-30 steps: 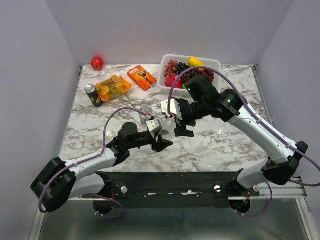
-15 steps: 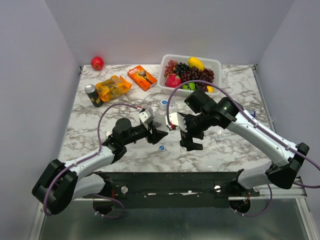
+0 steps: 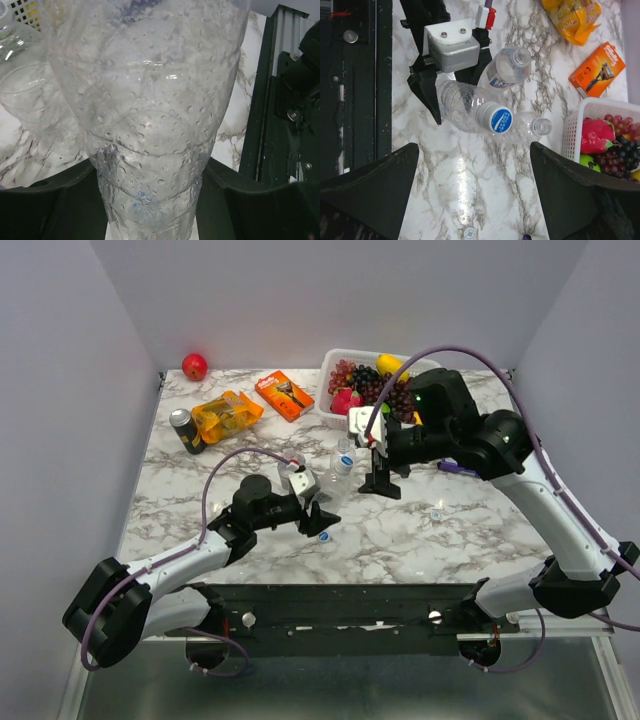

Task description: Screw on the bottle caps

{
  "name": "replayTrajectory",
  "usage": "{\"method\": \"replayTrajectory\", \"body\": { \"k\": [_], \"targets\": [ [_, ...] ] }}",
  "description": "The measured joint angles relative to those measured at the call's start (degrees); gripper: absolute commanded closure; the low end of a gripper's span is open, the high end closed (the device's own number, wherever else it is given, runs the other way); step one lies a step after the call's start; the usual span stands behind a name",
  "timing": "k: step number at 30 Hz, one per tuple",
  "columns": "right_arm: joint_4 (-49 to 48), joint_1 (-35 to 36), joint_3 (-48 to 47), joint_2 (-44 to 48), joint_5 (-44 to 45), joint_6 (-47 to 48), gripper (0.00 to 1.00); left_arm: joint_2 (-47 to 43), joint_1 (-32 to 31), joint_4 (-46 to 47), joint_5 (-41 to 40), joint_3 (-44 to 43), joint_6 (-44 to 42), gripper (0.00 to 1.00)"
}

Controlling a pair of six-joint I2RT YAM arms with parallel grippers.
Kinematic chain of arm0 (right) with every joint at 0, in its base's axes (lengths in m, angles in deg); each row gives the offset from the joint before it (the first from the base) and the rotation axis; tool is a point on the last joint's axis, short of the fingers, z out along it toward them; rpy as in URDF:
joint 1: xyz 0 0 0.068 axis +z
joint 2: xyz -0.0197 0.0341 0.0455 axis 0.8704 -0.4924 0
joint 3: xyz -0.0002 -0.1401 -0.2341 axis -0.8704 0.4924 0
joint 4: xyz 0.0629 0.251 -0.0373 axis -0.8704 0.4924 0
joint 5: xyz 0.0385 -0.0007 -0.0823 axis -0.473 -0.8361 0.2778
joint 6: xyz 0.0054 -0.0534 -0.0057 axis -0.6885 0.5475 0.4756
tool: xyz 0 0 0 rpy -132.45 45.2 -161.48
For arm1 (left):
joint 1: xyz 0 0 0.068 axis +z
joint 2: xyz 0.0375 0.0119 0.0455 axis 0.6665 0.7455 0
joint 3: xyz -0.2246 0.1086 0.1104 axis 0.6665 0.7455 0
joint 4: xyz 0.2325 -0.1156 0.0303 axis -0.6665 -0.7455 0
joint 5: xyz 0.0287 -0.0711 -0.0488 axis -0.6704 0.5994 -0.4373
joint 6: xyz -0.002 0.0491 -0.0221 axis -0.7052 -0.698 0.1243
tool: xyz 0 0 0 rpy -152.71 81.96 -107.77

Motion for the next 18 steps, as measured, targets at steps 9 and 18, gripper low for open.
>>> {"method": "replayTrajectory", "body": {
  "k": [9,18],
  "targets": [
    [-0.94,2.45,6.62,-1.27,-2.93,8.98,0.0,0.02,-2.12,-4.68,2.97,-3.06,-4.13,1.0],
    [-4.87,3.8,12.87,0.17,-1.55,12.52,0.0,0.02,-1.42,-5.7,4.04,-3.61,-0.7,1.0]
  ]
}}
